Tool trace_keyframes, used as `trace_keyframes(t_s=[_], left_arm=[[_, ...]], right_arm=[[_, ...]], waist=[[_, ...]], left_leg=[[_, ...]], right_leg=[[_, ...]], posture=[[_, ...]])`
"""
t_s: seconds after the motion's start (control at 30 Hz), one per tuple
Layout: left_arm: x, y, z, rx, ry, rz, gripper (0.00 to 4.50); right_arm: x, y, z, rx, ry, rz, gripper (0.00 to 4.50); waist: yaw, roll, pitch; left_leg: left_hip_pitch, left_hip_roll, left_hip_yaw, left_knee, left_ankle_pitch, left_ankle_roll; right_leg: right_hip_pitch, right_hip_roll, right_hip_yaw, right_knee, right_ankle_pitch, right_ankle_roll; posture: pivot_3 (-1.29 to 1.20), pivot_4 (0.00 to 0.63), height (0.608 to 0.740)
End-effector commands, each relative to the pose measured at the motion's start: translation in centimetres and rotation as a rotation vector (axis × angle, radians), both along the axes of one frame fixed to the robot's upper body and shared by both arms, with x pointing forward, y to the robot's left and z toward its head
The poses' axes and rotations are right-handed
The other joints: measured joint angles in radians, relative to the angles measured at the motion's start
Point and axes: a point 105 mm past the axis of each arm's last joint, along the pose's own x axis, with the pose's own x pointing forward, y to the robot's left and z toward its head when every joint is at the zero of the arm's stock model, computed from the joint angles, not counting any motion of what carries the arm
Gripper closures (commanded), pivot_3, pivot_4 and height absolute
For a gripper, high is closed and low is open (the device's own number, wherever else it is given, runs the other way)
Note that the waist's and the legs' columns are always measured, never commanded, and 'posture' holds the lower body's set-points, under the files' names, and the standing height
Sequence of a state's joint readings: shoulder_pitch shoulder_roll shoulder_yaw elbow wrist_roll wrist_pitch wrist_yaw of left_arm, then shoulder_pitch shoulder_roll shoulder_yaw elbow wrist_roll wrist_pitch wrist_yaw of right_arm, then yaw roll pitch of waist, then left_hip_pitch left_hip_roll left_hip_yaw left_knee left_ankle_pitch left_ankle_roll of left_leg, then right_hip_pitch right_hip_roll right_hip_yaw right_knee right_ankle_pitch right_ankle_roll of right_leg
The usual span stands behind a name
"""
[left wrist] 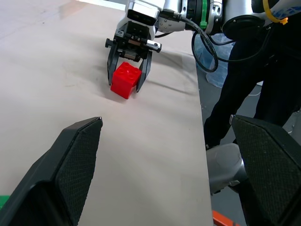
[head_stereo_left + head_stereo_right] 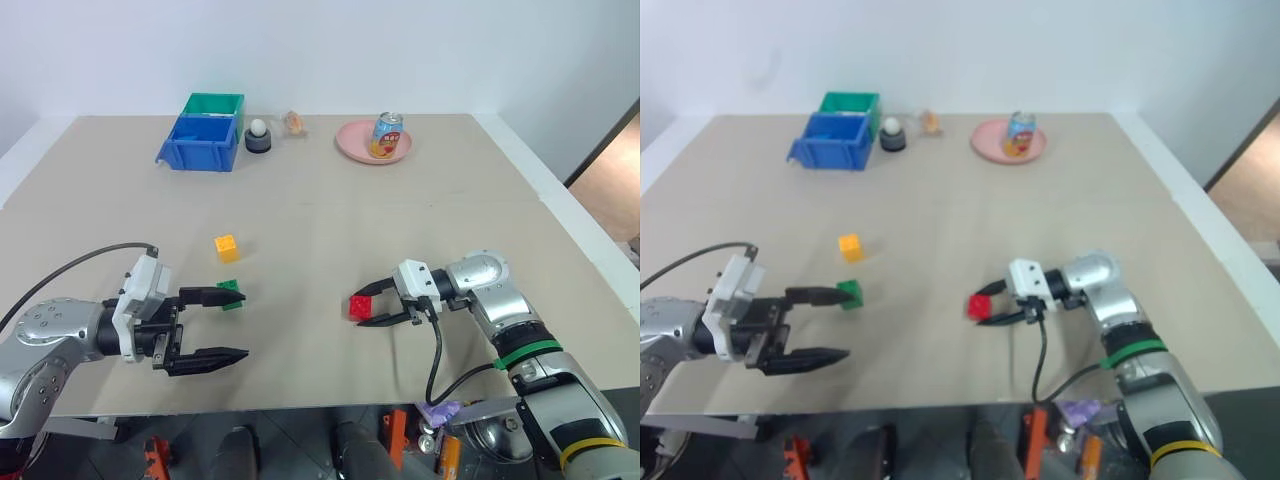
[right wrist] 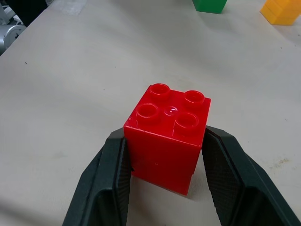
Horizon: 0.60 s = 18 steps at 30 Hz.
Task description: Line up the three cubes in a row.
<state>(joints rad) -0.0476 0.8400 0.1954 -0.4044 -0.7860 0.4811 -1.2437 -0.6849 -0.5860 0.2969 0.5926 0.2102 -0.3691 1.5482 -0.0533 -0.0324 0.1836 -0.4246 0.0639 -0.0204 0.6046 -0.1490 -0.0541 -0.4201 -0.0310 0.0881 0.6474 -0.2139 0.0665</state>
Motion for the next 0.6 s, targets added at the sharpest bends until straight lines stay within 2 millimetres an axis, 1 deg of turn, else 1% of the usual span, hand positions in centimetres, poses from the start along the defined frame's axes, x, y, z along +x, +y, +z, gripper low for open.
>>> trace_keyframes(t_s=[0.03, 0.27, 0.3, 0.43, 0.47, 0.5, 0.53, 0.6], left_arm=[[-0.04, -0.06, 0.84, 0.003, -0.039, -0.009, 0.00], [0.10, 0.03, 1.00, 0.007, -0.042, -0.011, 0.00], [0.11, 0.04, 1.01, 0.008, -0.042, -0.010, 0.00], [0.09, -0.01, 1.01, 0.008, -0.043, -0.008, 0.00], [0.09, -0.03, 1.00, 0.007, -0.043, -0.008, 0.00], [0.10, -0.04, 1.00, 0.007, -0.043, -0.008, 0.00], [0.13, -0.05, 1.01, 0.007, -0.044, -0.008, 0.00], [0.18, -0.06, 1.04, 0.006, -0.045, -0.007, 0.00]], right_arm=[[-0.42, 0.02, -0.98, -0.065, 0.023, 0.048, 2.83], [-0.10, -0.10, -0.78, -0.076, 0.022, 0.049, 2.83], [-0.13, -0.17, -0.81, -0.084, 0.028, 0.052, 2.33], [-0.04, -0.34, -0.85, -0.099, 0.037, 0.046, 2.33], [0.12, -0.27, -0.78, -0.094, 0.024, 0.038, 1.83], [0.24, -0.33, -0.85, -0.103, 0.036, 0.027, 1.79], [0.25, -0.38, -0.78, -0.108, 0.041, 0.029, 1.42], [0.40, -0.39, -0.57, -0.109, 0.040, 0.024, 1.42]], waist=[[-0.002, 0.000, 0.000], [-0.014, 0.000, 0.000], [-0.015, 0.000, 0.000], [-0.020, 0.000, 0.000], [-0.020, 0.000, 0.000], [-0.021, 0.000, 0.000], [-0.021, 0.000, 0.000], [-0.022, 0.000, 0.000]], left_leg=[[0.000, 0.000, 0.000, 0.000, 0.000, 0.000], [0.001, 0.000, 0.000, 0.000, 0.000, 0.000], [0.001, 0.000, 0.000, 0.000, 0.000, 0.000], [0.001, 0.000, 0.000, 0.000, 0.000, 0.000], [0.001, 0.000, 0.000, 0.000, 0.000, 0.000], [0.001, 0.000, 0.000, 0.000, 0.000, 0.000], [0.001, 0.000, 0.000, 0.000, 0.000, 0.000], [0.000, 0.000, 0.000, 0.000, 0.000, 0.000]], right_leg=[[0.000, 0.000, 0.000, 0.000, 0.000, 0.000], [0.001, 0.000, 0.000, 0.000, 0.000, -0.001], [0.001, 0.000, 0.000, 0.000, 0.000, -0.001], [0.001, 0.000, 0.001, 0.000, 0.000, -0.001], [0.001, 0.000, 0.001, 0.000, 0.000, -0.001], [0.001, 0.000, 0.001, 0.000, 0.000, -0.001], [0.001, 0.000, 0.001, 0.000, 0.000, -0.001], [0.000, 0.000, 0.001, 0.000, 0.000, -0.001]], posture=[[0.00, 0.150, 0.740], [0.00, 0.150, 0.740], [0.00, 0.150, 0.740], [0.00, 0.150, 0.740], [0.00, 0.150, 0.740], [0.00, 0.150, 0.740], [0.00, 0.150, 0.740], [0.00, 0.150, 0.740]])
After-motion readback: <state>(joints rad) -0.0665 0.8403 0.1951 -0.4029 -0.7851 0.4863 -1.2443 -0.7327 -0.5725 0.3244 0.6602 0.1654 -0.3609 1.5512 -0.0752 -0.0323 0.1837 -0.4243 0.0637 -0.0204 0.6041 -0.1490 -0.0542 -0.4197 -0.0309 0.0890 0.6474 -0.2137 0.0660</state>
